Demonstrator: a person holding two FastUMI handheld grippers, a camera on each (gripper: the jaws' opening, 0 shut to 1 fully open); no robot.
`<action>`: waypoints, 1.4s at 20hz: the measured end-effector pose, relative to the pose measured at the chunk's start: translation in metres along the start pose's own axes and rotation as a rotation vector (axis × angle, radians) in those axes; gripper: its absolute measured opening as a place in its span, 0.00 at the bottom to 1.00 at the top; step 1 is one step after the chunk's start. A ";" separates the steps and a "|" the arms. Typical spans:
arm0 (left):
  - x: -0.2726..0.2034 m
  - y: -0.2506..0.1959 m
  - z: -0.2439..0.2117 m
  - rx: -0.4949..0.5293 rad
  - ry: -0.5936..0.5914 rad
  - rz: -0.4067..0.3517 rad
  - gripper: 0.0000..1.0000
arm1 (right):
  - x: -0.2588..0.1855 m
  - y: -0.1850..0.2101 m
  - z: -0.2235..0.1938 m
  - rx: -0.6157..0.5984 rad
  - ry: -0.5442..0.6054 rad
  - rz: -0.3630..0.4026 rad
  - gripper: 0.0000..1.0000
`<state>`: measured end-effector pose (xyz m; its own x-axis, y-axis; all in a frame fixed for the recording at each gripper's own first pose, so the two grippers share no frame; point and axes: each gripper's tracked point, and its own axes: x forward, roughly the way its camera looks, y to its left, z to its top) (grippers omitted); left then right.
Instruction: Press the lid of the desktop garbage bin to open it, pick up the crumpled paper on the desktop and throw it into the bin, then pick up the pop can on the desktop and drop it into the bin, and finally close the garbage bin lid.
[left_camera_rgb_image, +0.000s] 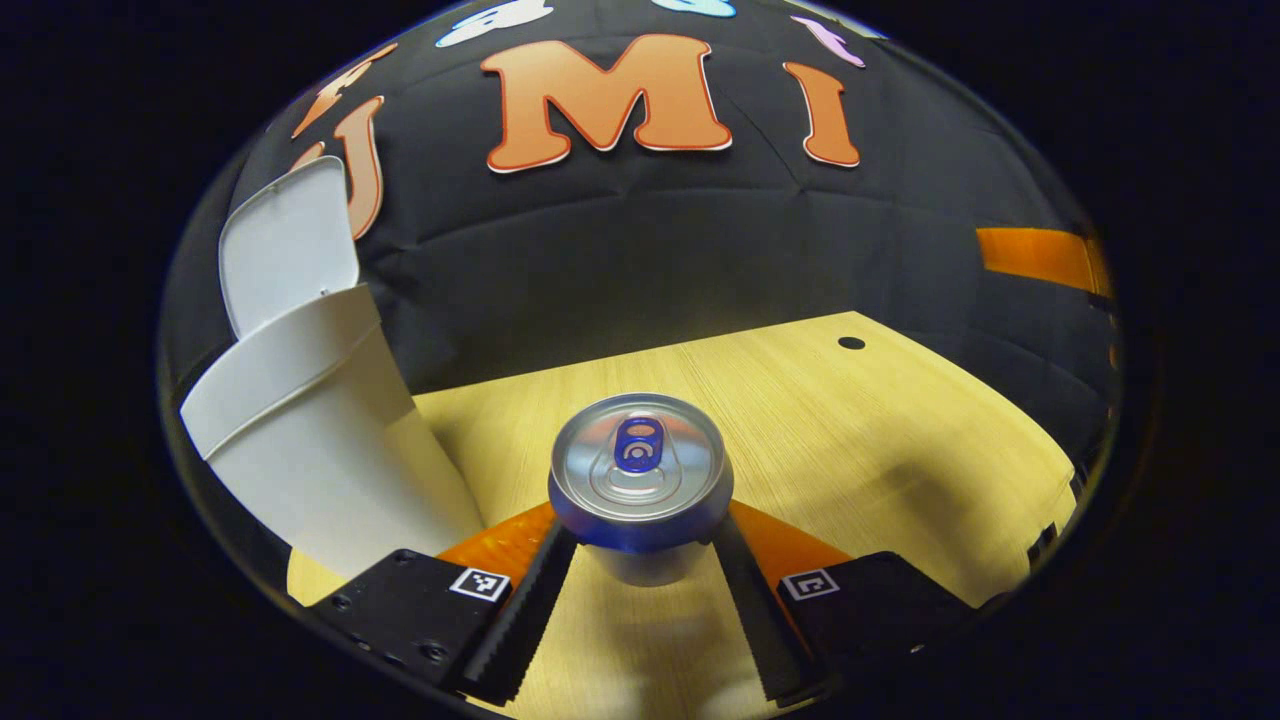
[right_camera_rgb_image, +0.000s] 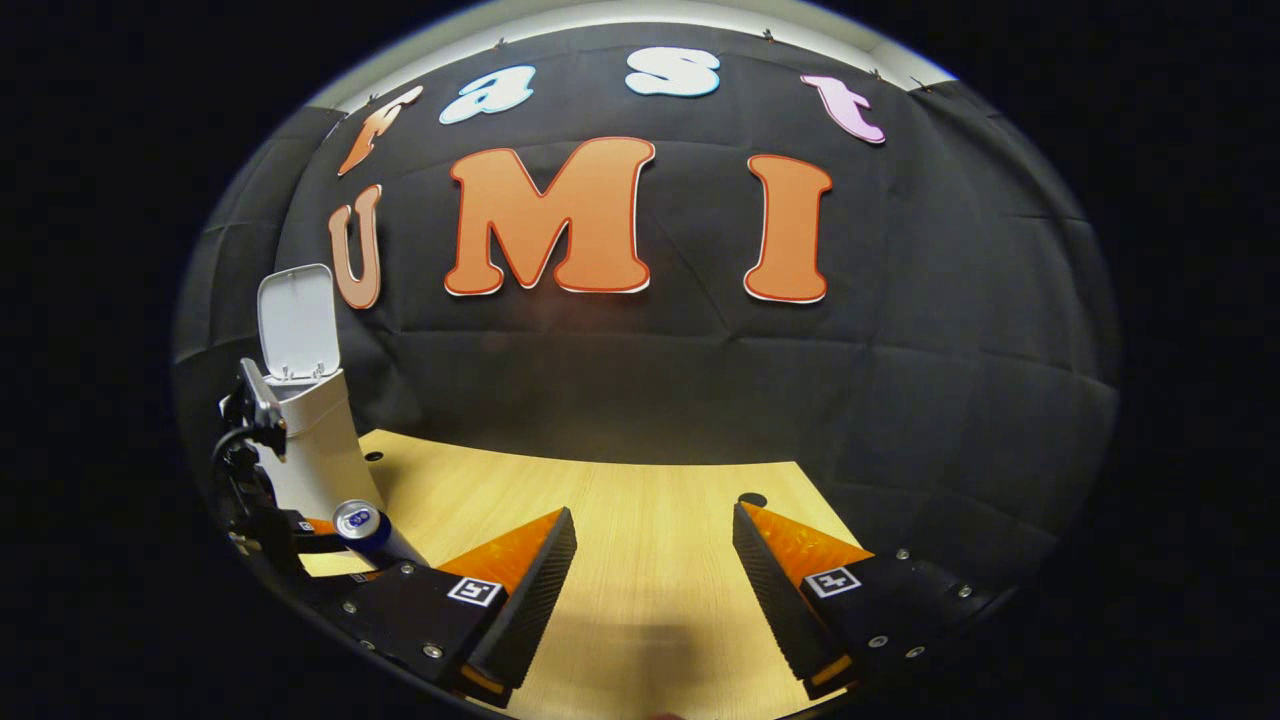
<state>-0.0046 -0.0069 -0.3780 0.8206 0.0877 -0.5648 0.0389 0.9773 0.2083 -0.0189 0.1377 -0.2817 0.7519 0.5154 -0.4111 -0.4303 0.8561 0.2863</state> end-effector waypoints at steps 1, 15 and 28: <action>-0.001 0.002 0.003 -0.005 -0.014 0.007 0.83 | 0.002 0.002 0.001 0.001 -0.003 0.005 0.94; -0.044 0.064 0.069 -0.069 -0.239 0.185 0.81 | 0.018 0.024 0.005 0.014 -0.023 0.057 0.94; -0.113 0.143 0.124 -0.133 -0.376 0.259 0.81 | 0.018 0.058 0.031 -0.004 -0.082 0.086 0.94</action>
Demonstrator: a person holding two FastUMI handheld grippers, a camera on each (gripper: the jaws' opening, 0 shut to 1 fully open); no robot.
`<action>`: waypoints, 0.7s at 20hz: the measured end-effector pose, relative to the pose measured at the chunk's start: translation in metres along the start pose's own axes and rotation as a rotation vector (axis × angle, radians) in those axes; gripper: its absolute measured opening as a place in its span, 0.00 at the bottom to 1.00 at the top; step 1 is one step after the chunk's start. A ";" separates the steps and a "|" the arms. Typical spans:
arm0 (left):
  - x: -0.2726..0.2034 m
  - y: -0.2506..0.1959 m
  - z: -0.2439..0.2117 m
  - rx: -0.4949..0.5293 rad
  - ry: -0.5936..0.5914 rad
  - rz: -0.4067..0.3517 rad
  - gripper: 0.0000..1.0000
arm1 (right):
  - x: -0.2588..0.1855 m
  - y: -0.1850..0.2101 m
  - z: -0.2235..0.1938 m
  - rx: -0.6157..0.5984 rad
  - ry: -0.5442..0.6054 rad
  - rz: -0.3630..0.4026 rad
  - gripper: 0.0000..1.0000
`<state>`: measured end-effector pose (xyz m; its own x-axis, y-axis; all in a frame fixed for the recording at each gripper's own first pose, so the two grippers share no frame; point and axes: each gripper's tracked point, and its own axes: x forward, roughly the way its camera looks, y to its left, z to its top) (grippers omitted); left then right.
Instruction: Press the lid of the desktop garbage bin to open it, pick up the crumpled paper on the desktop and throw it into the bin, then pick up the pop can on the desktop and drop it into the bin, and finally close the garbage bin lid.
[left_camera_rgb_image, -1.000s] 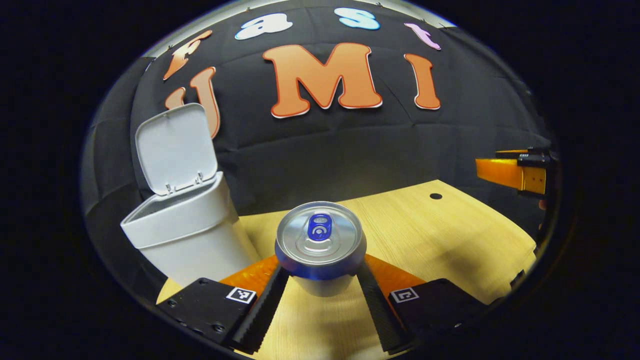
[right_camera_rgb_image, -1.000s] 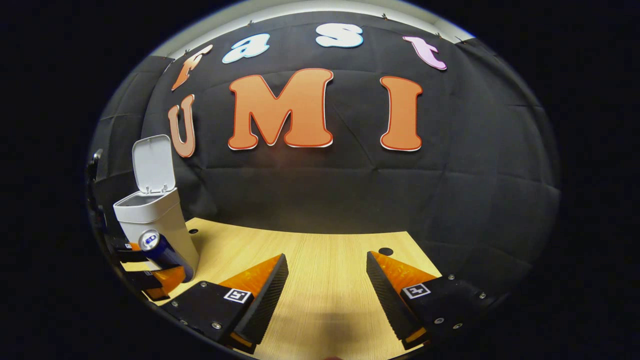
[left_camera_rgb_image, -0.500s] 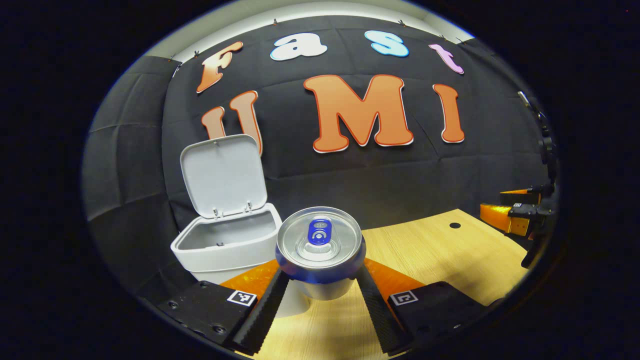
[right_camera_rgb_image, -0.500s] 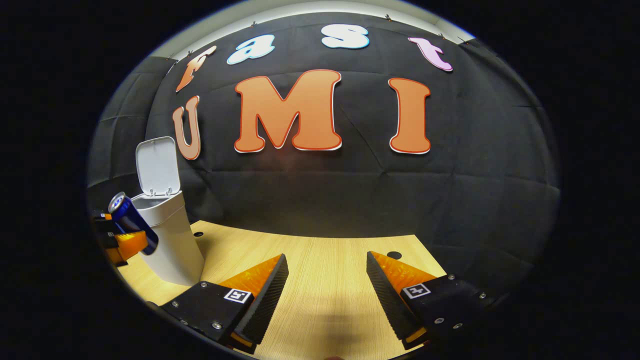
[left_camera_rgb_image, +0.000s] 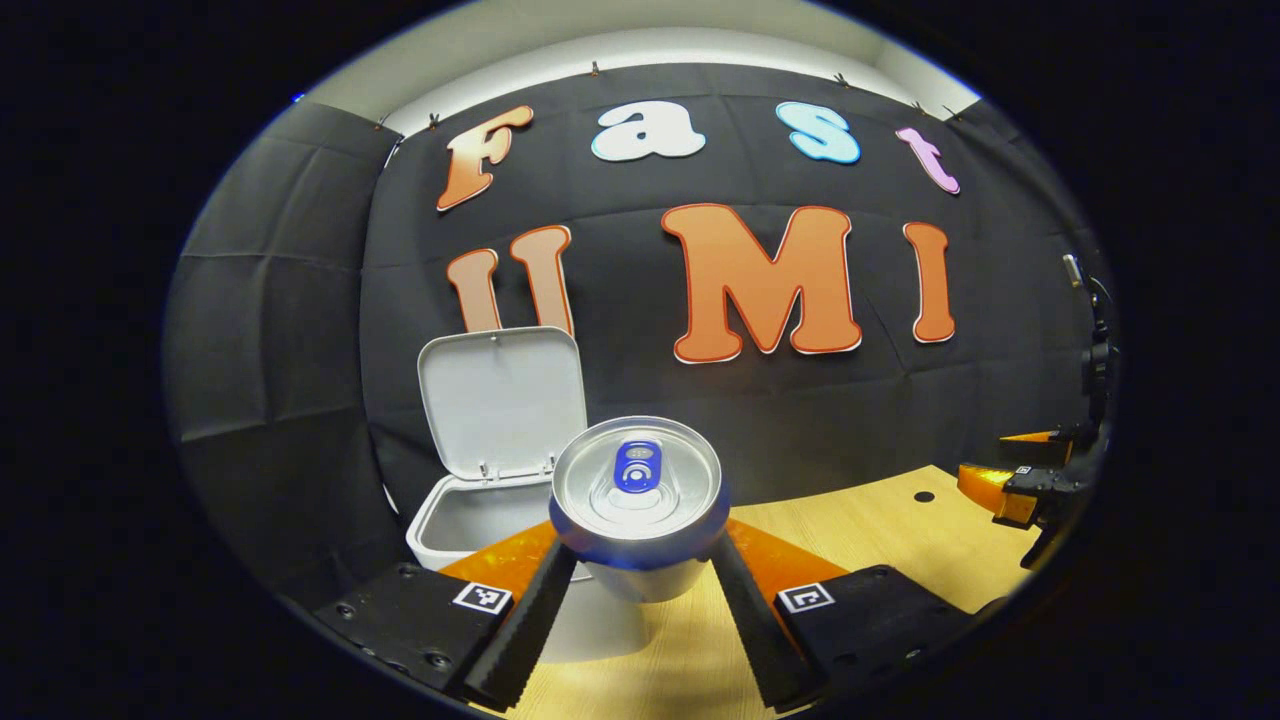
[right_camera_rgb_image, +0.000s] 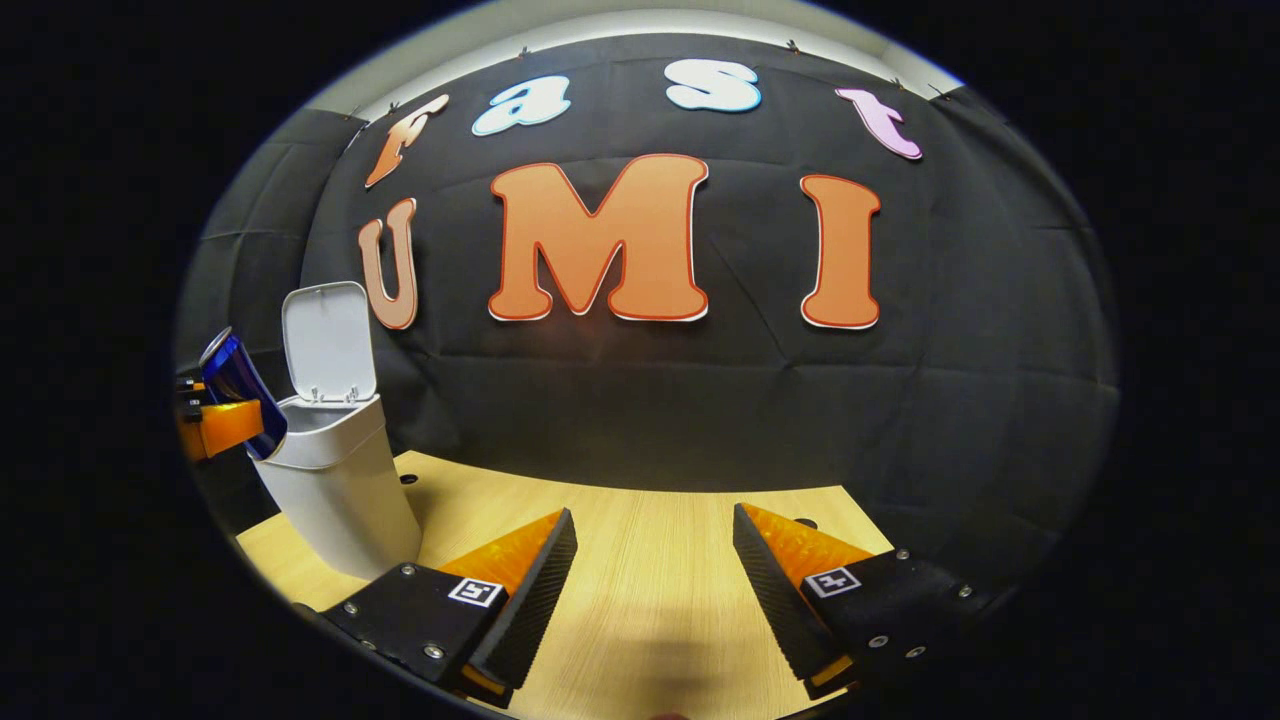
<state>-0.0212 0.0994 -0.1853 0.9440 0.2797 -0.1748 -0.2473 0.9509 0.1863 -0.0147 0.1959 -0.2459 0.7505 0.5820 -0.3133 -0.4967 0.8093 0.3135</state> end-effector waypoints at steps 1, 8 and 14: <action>0.000 0.005 0.003 -0.003 -0.007 0.004 0.81 | 0.001 0.002 0.001 -0.004 -0.003 0.002 0.93; 0.015 0.050 0.015 -0.017 -0.020 0.077 0.81 | 0.004 0.010 0.007 -0.021 -0.007 0.011 0.94; 0.038 0.083 0.031 -0.007 -0.049 0.124 0.83 | 0.008 0.008 0.012 -0.017 -0.015 -0.002 0.94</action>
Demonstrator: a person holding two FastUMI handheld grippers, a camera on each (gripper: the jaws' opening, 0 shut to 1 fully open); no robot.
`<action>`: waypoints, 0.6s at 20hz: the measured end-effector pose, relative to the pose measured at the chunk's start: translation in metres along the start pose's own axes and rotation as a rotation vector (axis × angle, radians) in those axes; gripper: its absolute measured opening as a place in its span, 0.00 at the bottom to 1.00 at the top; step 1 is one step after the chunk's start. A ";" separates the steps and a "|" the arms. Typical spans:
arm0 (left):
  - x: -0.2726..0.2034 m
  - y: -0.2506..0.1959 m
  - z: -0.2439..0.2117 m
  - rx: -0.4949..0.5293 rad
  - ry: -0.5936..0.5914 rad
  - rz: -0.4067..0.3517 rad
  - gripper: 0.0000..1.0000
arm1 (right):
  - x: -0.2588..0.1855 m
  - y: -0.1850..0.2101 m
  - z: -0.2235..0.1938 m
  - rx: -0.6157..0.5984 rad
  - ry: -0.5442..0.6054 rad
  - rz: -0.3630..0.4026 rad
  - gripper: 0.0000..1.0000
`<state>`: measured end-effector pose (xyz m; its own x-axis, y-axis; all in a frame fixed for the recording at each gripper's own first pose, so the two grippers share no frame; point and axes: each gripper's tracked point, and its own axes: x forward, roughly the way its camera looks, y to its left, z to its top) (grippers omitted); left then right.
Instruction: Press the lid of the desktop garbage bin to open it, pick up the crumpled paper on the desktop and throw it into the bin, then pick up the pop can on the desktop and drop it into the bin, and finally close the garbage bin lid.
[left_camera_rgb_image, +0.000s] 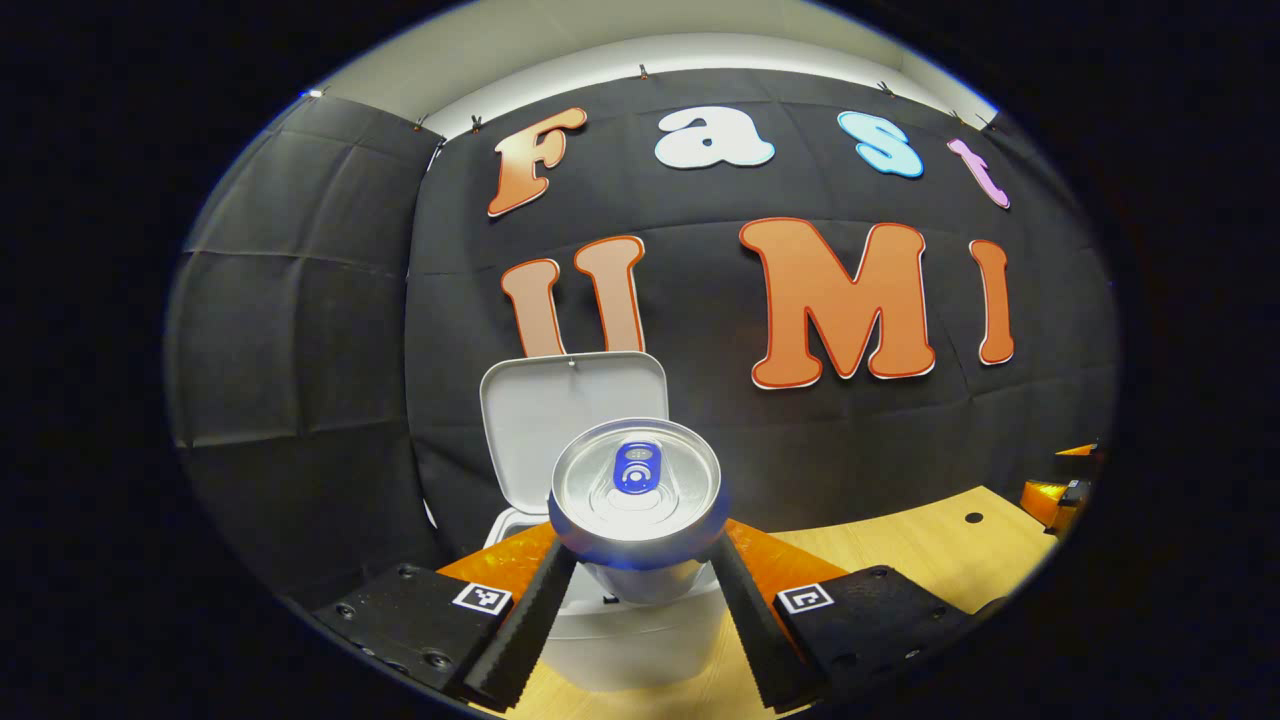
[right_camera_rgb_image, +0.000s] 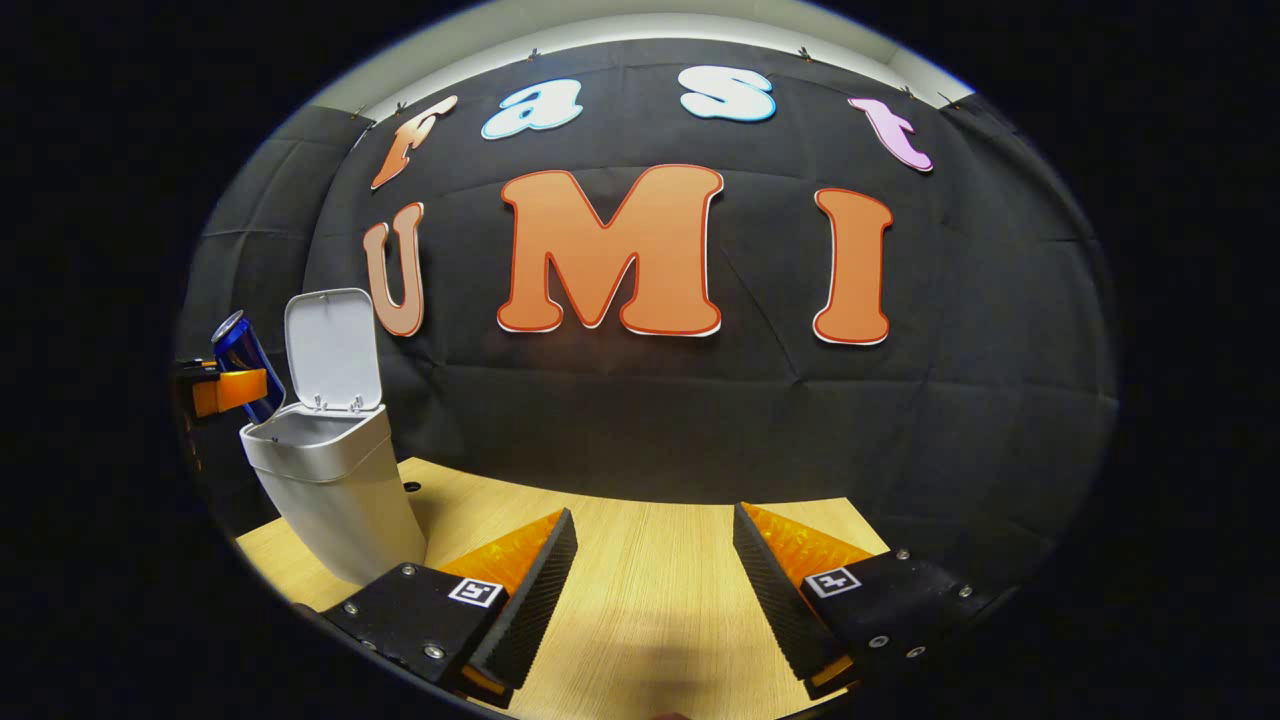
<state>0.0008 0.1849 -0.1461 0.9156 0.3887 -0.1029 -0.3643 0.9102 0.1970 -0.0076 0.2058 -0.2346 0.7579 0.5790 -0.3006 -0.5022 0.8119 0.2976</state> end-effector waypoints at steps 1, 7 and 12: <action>0.006 0.001 0.002 0.006 -0.007 0.000 0.81 | 0.002 0.000 -0.002 -0.003 0.007 0.000 0.93; 0.046 0.012 -0.008 -0.002 0.014 0.007 0.81 | 0.004 0.000 -0.005 -0.010 0.019 -0.008 0.94; 0.076 0.025 -0.018 -0.011 0.039 0.023 0.81 | 0.005 -0.003 -0.003 -0.005 0.018 -0.024 0.94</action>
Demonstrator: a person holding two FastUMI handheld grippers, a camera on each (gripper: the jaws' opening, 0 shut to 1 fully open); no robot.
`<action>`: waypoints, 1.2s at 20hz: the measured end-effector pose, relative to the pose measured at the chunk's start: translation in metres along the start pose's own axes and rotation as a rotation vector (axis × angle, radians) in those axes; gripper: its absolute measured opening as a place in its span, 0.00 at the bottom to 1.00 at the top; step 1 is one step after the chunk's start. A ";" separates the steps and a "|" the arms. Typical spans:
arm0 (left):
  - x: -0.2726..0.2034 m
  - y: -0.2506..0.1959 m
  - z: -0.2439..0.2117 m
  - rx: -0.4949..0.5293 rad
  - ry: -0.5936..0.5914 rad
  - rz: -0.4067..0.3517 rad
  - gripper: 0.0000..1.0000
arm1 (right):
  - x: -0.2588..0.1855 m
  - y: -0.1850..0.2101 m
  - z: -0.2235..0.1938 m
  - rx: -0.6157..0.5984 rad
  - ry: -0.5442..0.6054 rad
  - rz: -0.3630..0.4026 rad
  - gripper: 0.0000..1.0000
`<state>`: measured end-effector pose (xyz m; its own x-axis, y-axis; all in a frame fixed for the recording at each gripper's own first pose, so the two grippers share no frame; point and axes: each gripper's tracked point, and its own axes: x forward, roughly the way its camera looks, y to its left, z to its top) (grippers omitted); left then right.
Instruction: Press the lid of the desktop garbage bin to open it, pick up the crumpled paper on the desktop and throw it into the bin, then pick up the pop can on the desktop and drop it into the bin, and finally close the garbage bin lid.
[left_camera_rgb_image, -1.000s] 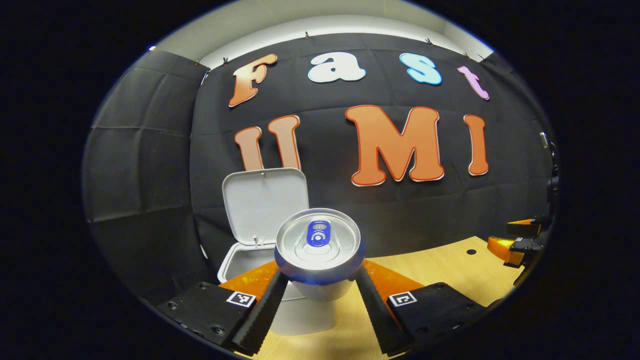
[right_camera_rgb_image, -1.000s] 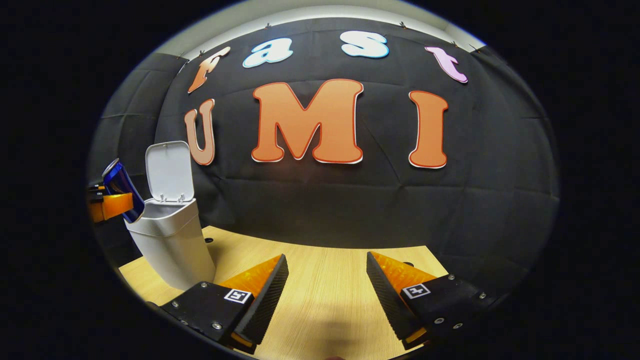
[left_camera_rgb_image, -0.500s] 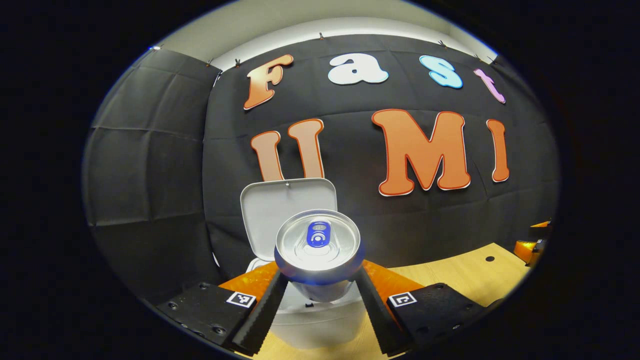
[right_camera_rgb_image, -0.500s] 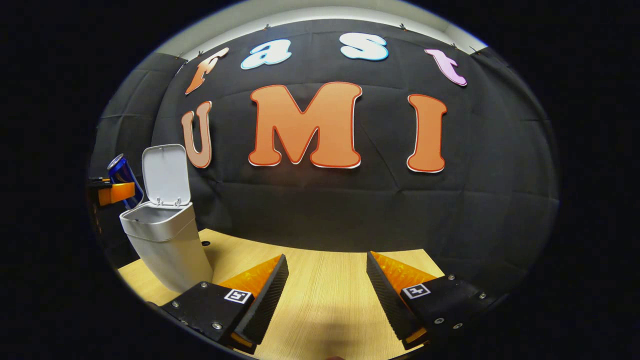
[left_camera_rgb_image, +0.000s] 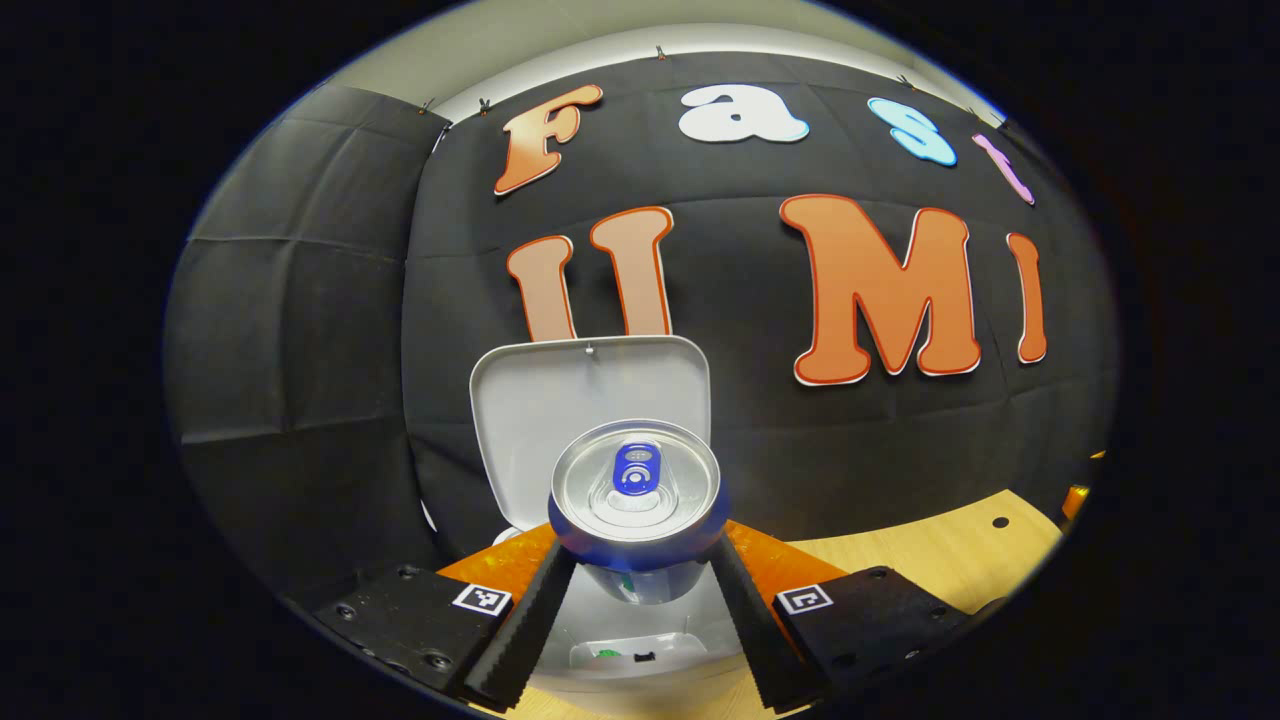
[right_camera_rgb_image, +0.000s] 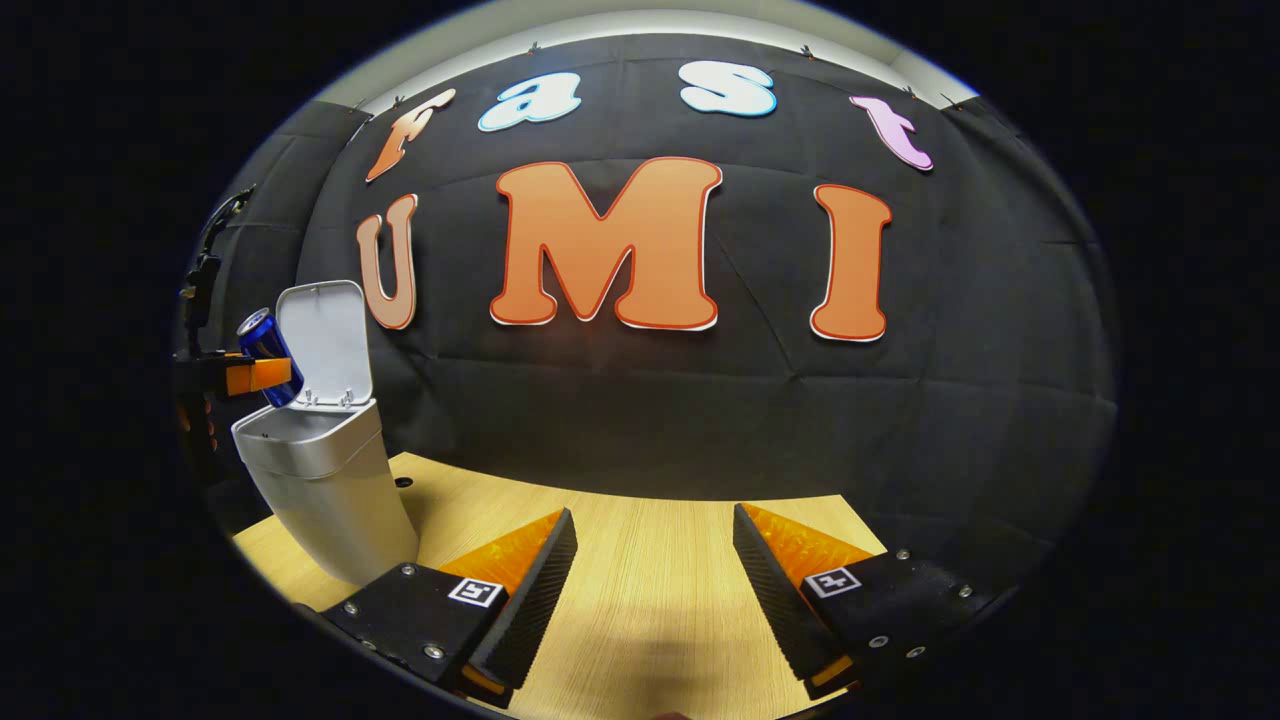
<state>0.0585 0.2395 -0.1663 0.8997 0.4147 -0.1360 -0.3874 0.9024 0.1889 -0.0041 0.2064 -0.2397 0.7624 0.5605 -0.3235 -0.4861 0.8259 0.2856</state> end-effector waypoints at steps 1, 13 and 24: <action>0.005 0.000 -0.004 0.002 0.010 0.000 0.81 | 0.000 -0.001 0.001 -0.002 -0.002 -0.003 0.94; 0.015 0.007 -0.015 -0.021 0.047 0.013 0.86 | -0.004 -0.003 0.002 -0.010 -0.005 -0.007 0.93; 0.011 0.031 0.063 -0.065 -0.042 0.021 0.86 | -0.002 0.002 0.007 -0.018 -0.013 0.015 0.93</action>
<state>0.0689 0.2651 -0.1003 0.8983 0.4297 -0.0916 -0.4174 0.8998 0.1272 -0.0033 0.2065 -0.2328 0.7603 0.5724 -0.3070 -0.5053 0.8182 0.2743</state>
